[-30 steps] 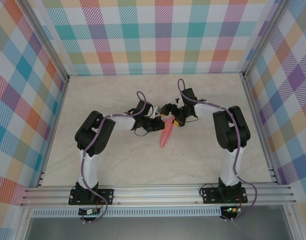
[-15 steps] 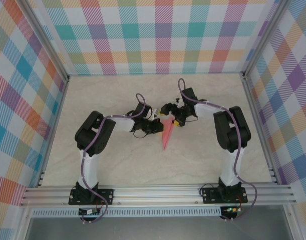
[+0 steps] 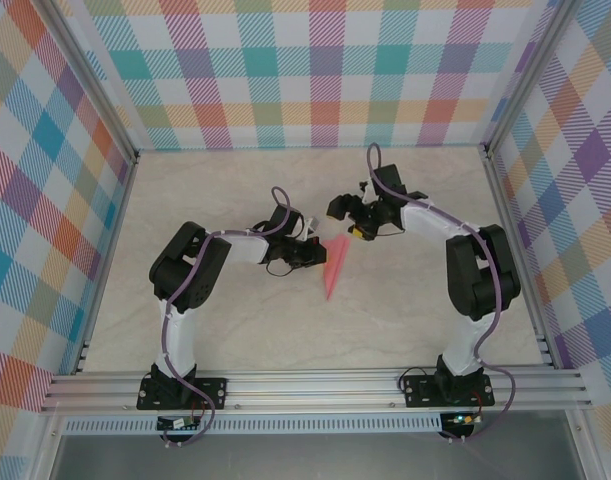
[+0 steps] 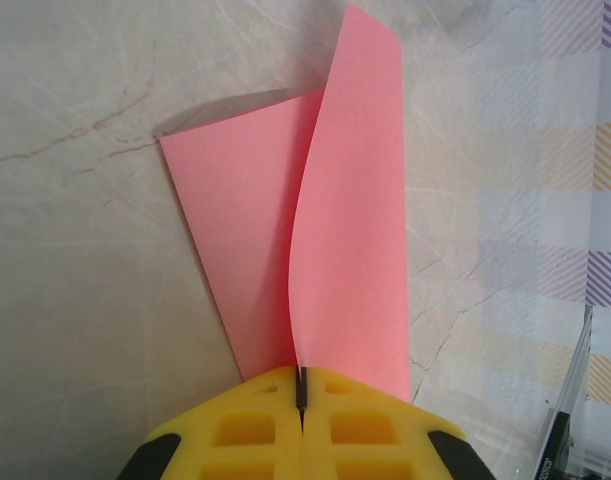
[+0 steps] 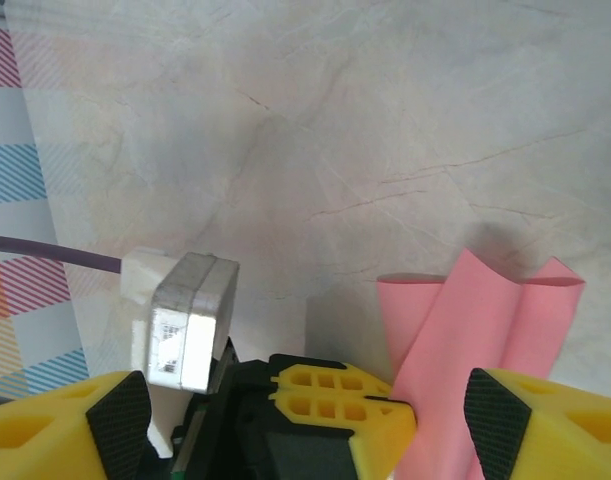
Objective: Fold a paper plane with a square sheet of paper (fold left side to right side)
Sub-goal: Fold the wing for the fifth time at the center of the table.
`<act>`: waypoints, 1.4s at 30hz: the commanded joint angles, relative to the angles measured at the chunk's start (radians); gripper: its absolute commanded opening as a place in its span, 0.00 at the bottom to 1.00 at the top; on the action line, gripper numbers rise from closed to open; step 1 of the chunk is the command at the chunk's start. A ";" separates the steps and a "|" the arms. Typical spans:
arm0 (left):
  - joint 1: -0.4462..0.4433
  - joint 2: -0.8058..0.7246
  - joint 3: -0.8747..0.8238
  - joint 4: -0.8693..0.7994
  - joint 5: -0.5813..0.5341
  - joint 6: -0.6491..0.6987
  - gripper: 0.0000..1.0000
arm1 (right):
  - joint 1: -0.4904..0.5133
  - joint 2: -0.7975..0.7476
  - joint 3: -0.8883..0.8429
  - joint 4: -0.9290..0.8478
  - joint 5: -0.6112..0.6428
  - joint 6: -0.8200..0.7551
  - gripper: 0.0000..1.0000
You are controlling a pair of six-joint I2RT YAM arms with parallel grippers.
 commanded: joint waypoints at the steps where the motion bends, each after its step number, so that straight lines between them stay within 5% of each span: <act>1: -0.003 0.001 -0.023 -0.025 0.021 -0.005 0.00 | -0.003 -0.003 -0.044 -0.017 -0.034 -0.008 0.81; 9: -0.010 -0.007 -0.020 -0.021 0.027 -0.005 0.00 | -0.001 0.007 -0.078 -0.052 0.022 -0.003 0.51; 15: -0.016 -0.019 -0.009 -0.033 0.030 0.002 0.00 | -0.001 0.037 -0.095 -0.023 -0.019 -0.006 0.67; 42: -0.033 -0.038 0.030 -0.073 0.012 0.014 0.00 | 0.005 0.165 -0.041 -0.042 -0.038 -0.017 0.69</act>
